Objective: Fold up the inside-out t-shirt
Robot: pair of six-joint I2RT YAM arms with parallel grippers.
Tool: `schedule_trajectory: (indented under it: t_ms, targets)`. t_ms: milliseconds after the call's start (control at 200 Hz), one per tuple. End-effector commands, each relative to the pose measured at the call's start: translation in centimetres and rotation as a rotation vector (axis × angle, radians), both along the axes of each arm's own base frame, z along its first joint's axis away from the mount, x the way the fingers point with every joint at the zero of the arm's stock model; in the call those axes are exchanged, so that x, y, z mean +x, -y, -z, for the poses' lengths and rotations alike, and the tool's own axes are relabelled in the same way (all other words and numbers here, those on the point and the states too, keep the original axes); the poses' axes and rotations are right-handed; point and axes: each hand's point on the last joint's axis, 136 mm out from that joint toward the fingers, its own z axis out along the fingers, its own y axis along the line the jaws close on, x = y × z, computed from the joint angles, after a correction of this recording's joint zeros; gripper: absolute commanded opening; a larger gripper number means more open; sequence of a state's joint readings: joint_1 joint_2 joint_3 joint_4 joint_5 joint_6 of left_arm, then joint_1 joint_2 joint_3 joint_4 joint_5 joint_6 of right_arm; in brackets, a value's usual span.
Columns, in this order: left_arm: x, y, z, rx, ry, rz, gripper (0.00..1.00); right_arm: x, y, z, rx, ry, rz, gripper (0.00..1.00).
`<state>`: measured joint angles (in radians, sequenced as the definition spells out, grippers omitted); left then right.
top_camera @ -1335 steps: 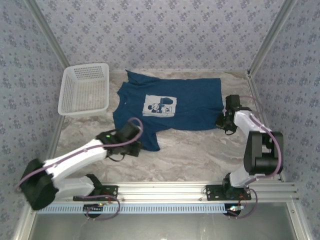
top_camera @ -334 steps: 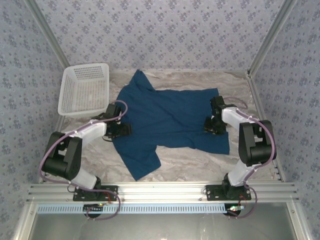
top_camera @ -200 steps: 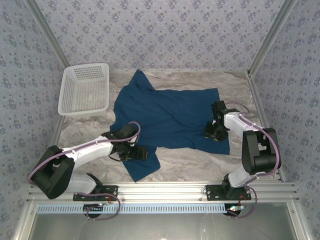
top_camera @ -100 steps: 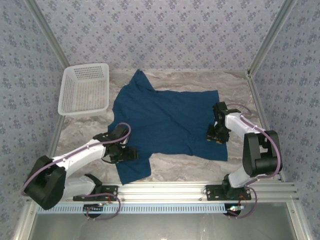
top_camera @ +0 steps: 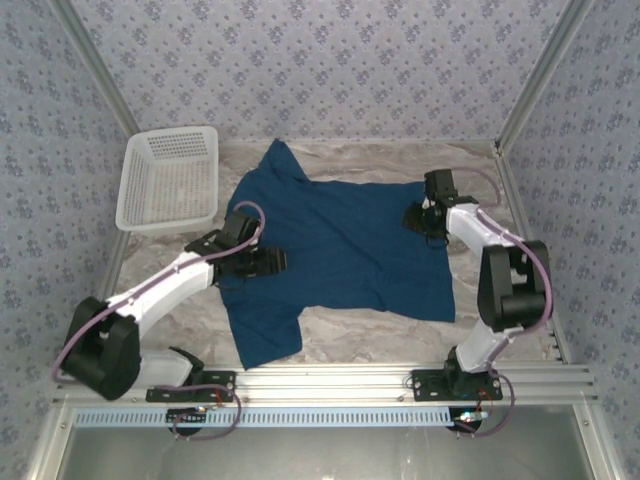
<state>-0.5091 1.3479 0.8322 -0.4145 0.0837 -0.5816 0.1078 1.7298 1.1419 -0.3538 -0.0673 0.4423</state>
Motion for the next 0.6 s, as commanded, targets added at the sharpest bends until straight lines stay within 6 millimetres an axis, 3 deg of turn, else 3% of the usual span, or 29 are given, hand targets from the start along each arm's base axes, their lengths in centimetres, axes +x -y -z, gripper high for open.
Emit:
schedule_trajectory:
  t_ms: [0, 120, 215, 430, 595]
  targets:
    - [4.3, 0.6, -0.9, -0.007, 0.100, -0.019, 0.75, 6.5, 0.7, -1.0, 0.060, 0.162, 0.082, 0.46]
    - [7.3, 0.9, -0.5, 0.023, 0.112, -0.016, 0.75, 10.6, 1.2, 0.7, 0.178, 0.183, 0.136, 0.45]
    - [9.0, 0.8, 0.3, 0.042, 0.102, -0.022, 0.75, 12.5, 1.7, 2.4, 0.279, 0.156, 0.185, 0.43]
    - [11.6, -0.4, 3.4, 0.078, 0.036, -0.039, 0.75, 13.5, 2.5, 5.9, 0.299, 0.063, 0.242, 0.42]
    - [12.6, -1.2, 5.8, 0.079, -0.024, -0.049, 0.74, 14.1, 3.5, 7.1, 0.277, 0.019, 0.272, 0.41]
